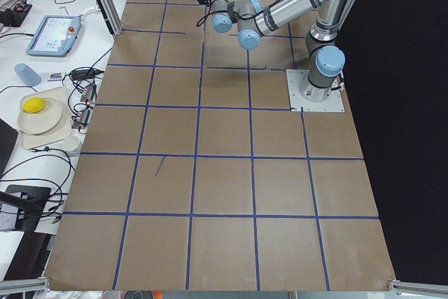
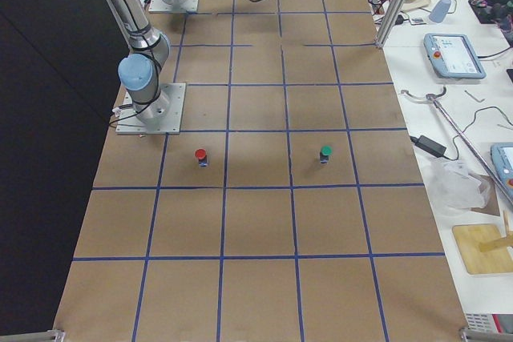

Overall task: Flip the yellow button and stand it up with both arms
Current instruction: 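Bring the block's yellow cap between the open right gripper fingers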

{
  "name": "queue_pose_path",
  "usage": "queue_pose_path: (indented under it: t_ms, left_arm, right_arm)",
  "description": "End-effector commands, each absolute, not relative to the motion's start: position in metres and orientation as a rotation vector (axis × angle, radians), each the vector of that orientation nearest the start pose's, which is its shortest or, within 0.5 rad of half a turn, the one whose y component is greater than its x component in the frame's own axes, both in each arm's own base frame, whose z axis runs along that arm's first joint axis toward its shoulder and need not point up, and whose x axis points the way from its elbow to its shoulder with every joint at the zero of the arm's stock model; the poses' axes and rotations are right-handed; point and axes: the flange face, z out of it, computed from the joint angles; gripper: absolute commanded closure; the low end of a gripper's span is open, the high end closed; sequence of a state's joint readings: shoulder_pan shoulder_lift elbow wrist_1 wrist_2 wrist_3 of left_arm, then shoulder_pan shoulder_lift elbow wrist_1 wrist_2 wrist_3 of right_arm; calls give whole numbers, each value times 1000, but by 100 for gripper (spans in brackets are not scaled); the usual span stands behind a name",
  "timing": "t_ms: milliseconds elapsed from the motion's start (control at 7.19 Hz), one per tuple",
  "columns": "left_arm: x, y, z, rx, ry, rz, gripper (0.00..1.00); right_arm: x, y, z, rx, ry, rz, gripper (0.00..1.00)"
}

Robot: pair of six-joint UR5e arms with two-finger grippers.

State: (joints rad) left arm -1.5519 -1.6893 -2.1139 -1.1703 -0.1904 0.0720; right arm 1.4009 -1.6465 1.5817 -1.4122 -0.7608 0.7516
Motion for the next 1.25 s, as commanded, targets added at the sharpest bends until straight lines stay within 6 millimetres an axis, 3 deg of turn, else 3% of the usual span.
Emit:
queue_pose_path:
  t_ms: [0, 417, 1113]
  left_arm:
    - [-237, -462, 351, 141, -1372, -151, 69]
    - [-244, -475, 380, 138, -1380, -194, 69]
    - [-252, -472, 381, 126, -1381, -206, 69]
  right_arm:
    - [131, -496, 513, 1174, 2035, 492, 1]
    - [135, -490, 518, 1191, 2037, 493, 1]
    - [144, -466, 538, 1204, 2039, 530, 1]
